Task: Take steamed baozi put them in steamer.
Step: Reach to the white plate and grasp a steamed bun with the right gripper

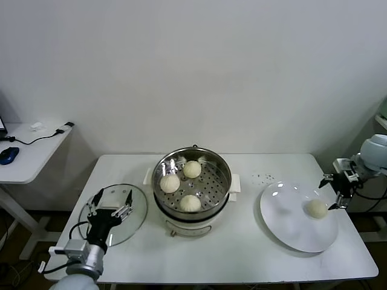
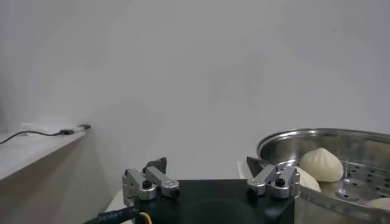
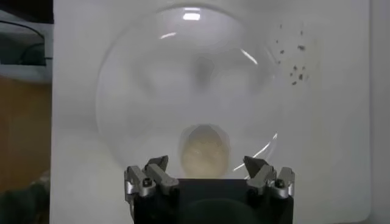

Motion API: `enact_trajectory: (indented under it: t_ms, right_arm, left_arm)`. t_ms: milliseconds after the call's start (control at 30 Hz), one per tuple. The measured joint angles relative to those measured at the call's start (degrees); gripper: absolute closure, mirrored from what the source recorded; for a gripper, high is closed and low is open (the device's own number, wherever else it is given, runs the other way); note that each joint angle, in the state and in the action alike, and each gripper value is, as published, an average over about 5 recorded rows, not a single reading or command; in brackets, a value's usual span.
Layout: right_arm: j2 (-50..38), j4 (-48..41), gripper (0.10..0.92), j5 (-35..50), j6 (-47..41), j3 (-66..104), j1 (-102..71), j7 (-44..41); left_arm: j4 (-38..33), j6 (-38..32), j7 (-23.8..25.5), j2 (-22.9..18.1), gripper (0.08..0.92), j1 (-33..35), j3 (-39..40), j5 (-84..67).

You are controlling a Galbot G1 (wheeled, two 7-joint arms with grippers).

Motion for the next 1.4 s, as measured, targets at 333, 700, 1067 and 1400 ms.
enact_trajectory:
  t_ms: [333, 700, 1067, 1400]
  right_arm:
    - [2.9, -5.4, 0.203, -2.8, -0.9, 6.7, -9.2, 1.1]
    - [5.3, -9.0, 0.203, -5.0, -2.1, 12.4, -15.8, 3.2]
    - [6.1, -10.1, 0.277, -6.0, -3.2, 14.7, -18.4, 4.3]
    - [5.1, -8.3, 0.371, -5.6, -4.6, 14.6, -17.4, 5.1]
  left_arm:
    - [0.4, -0.1, 0.0, -0.4, 0.177, 0.3, -0.5, 0.4]
    - [0.5, 0.1, 0.0, -0.3, 0.177, -0.1, -0.9, -0.1]
    - [-0.1, 0.5, -0.1, -0.5, 0.177, -0.2, -1.0, -0.6]
    - [-0.8, 0.5, -0.1, -0.4, 0.177, 0.2, -1.1, -0.7]
